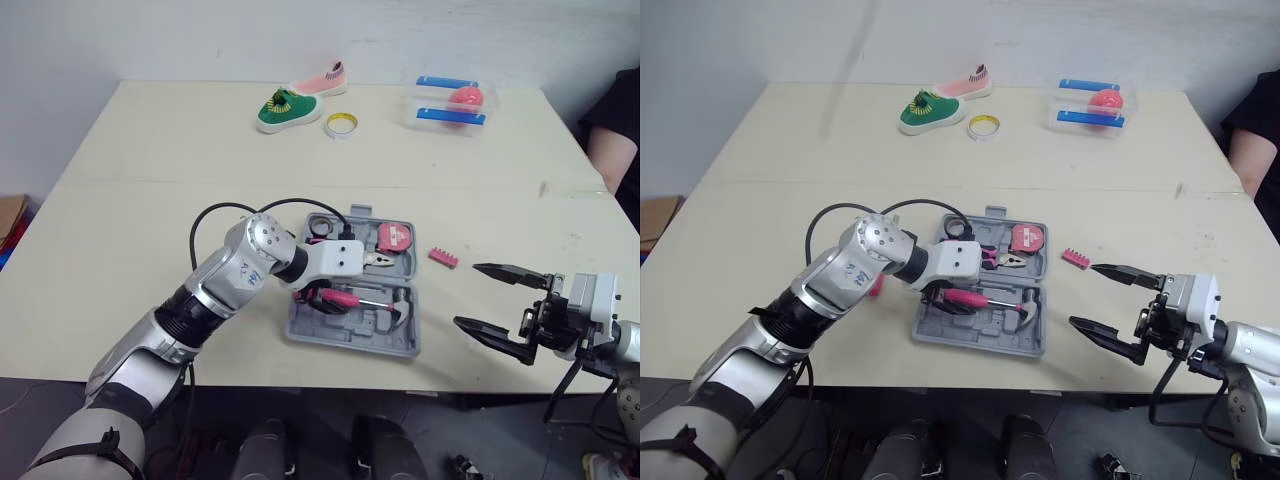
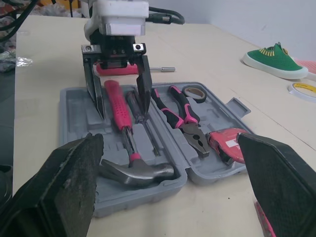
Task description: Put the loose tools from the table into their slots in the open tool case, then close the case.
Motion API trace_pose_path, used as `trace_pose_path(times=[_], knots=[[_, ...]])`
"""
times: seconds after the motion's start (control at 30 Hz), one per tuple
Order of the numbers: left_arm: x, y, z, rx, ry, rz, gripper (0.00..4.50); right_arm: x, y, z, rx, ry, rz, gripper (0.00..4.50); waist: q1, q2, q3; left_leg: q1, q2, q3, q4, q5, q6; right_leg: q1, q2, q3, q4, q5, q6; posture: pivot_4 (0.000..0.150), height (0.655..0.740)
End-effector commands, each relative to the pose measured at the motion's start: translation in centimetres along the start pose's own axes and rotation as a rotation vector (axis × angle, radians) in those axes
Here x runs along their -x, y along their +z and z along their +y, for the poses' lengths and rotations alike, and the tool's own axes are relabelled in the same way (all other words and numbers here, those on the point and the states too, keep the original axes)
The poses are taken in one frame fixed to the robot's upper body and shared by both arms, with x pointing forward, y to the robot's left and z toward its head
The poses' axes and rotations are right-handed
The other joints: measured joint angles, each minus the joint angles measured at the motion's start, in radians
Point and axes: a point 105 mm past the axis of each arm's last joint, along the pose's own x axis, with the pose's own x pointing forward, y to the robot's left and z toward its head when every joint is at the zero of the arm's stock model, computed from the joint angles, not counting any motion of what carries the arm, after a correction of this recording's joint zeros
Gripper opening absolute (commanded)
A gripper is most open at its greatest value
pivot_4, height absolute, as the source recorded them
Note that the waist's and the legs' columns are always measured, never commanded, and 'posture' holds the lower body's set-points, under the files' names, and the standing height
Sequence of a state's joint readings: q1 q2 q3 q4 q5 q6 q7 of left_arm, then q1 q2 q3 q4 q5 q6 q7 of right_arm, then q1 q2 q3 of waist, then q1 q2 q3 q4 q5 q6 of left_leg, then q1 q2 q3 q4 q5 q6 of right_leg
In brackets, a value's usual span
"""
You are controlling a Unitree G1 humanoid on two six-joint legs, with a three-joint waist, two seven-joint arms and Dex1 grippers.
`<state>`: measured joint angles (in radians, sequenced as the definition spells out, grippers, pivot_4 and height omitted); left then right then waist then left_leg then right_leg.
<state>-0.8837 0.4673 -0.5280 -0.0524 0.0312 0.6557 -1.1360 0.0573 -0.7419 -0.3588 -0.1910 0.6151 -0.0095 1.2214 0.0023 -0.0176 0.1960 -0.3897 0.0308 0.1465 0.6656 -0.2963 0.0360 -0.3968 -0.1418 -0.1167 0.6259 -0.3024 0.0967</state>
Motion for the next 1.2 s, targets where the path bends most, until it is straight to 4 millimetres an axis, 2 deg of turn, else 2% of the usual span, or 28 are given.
trace_pose_path(times=[0.03,0.13,0.2,0.23,0.3,0.4,0.53,0.63,0.93,1.0,1.1,1.2], knots=[[1.8,1.6,0.4,-0.026,0.051,-0.13,2.96,-0.2,0.7,0.1,0.021,0.023,-0.018,4.5,0.0,0.0,0.0,0.0,0.0,0.0,0.0,0.0,0.0,0.0,0.0,0.0,0.0,0.0,0.0,0.15,0.74],[2.6,1.8,0.3,-0.047,0.069,-0.245,2.96,-0.1,0.7,-0.2,0.031,0.007,-0.019,4.5,-0.004,0.0,0.0,0.001,0.0,0.0,0.0,0.0,0.0,0.0,-0.001,0.0,0.0,0.0,0.0,0.15,0.74],[2.8,2.7,0.3,-0.024,0.106,-0.395,2.43,-0.1,0.6,-0.2,0.027,-0.001,-0.021,4.5,-0.002,0.0,0.0,0.0,0.0,0.0,0.0,0.0,0.0,0.0,-0.002,-0.001,0.001,0.0,0.0,0.15,0.74],[2.7,2.7,0.0,-0.009,0.104,-0.438,2.32,-0.1,0.5,-0.1,0.021,0.0,-0.021,4.5,-0.002,0.0,0.0,0.001,0.0,0.0,0.0,0.0,0.0,0.0,-0.002,-0.001,0.001,0.0,0.0,0.15,0.74],[2.2,2.3,-0.2,-0.007,0.126,-0.463,1.53,0.0,0.4,0.0,0.015,0.003,-0.018,4.5,0.003,0.0,0.0,0.0,0.0,-0.001,0.001,0.0,0.001,0.001,-0.004,-0.002,0.0,0.0,0.0,0.15,0.74],[1.3,1.5,-0.7,0.048,0.105,-0.459,0.04,0.0,0.3,0.0,0.013,-0.004,-0.017,4.5,0.007,0.0,0.0,0.001,-0.002,-0.001,0.002,0.0,0.002,0.002,-0.004,-0.003,0.0,0.0,0.001,0.15,0.74],[-0.7,-0.1,-1.2,0.103,0.154,-0.439,0.01,0.3,0.4,-0.1,0.02,-0.028,-0.011,4.5,0.012,0.0,0.0,0.001,-0.002,-0.001,0.001,-0.001,0.002,0.003,-0.005,-0.003,0.0,0.001,0.001,0.15,0.74],[-1.3,-1.2,-1.0,0.138,0.171,-0.394,0.01,0.5,0.3,-0.1,0.021,-0.034,-0.007,4.5,0.019,0.0,0.0,0.001,-0.002,-0.001,0.002,-0.001,0.002,0.003,-0.005,-0.003,0.0,0.001,0.001,0.15,0.74],[-2.5,-2.6,-2.1,0.158,0.095,-0.332,0.01,1.5,-0.8,-0.2,0.021,-0.056,0.002,4.5,0.021,0.0,0.0,0.001,-0.001,-0.001,0.001,-0.001,0.002,0.003,-0.005,-0.003,0.0,0.001,0.001,0.15,0.74],[-3.0,-3.4,-2.7,0.168,0.06,-0.28,0.01,1.6,-0.9,-0.3,0.022,-0.059,0.001,4.5,0.021,0.0,0.0,0.001,-0.001,-0.001,0.001,-0.001,0.002,0.003,-0.005,-0.003,0.0,0.001,0.001,0.15,0.74],[-4.1,-6.1,-3.1,0.221,0.072,-0.136,0.01,1.5,-0.9,-0.3,0.025,-0.056,0.002,4.5,0.02,0.001,-0.001,0.002,-0.001,-0.001,0.001,-0.001,0.002,0.003,-0.005,-0.003,0.0,0.001,0.001,0.15,0.74],[-4.5,-6.2,-2.8,0.295,0.095,-0.156,0.01,1.4,-0.8,-0.3,0.026,-0.053,0.001,4.5,0.021,0.001,-0.005,0.004,-0.001,-0.001,0.001,-0.001,0.002,0.005,-0.005,-0.003,-0.001,0.001,0.001,0.15,0.74]])
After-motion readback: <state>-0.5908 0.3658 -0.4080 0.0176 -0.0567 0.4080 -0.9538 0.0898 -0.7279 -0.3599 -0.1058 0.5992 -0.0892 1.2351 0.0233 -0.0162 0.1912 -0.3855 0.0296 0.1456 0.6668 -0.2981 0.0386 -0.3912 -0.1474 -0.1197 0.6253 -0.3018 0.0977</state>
